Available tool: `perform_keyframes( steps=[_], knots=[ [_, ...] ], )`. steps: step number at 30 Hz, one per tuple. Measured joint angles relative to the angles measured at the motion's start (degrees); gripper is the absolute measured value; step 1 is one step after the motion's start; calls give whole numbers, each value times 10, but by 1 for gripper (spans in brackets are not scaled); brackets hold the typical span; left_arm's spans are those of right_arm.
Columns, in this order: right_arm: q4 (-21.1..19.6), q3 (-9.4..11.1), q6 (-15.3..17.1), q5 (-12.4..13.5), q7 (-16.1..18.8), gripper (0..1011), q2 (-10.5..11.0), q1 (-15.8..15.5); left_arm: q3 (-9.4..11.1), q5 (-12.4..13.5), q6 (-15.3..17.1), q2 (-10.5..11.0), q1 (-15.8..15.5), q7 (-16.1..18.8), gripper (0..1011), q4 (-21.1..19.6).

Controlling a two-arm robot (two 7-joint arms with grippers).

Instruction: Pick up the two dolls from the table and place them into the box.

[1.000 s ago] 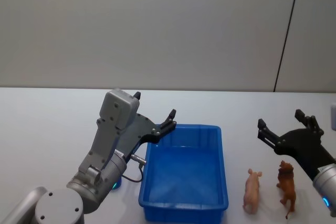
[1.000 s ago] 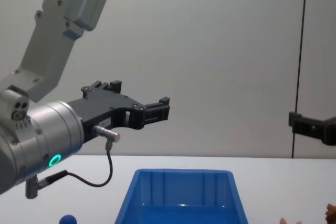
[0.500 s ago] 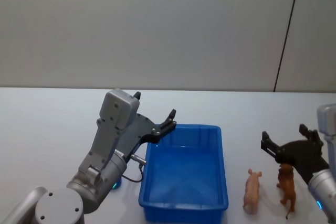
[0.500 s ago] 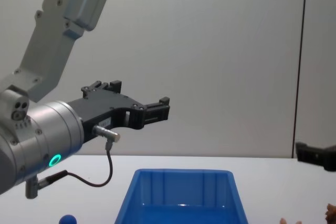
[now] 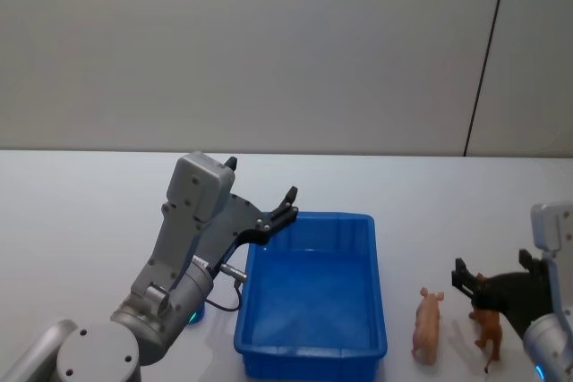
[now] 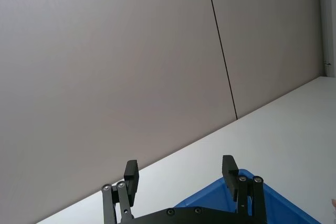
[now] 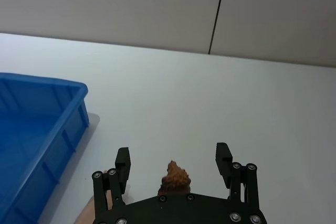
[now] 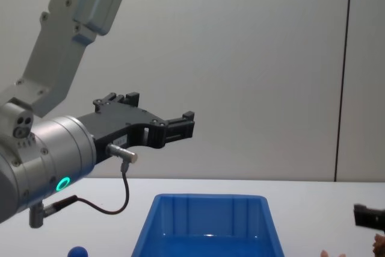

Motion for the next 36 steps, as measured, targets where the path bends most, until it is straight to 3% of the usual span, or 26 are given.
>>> perform_keyframes(
  steps=[10,29,36],
  knots=[
    [7,2,26,17,-22,1001,-9,-11,0,0,0,0,0,0,1001,0],
    [58,3,36,25,-14,998,-25,-2,0,0,0,0,0,0,1001,0],
    [75,4,41,25,-8,832,-31,4,0,0,0,0,0,0,1001,0]
  ],
)
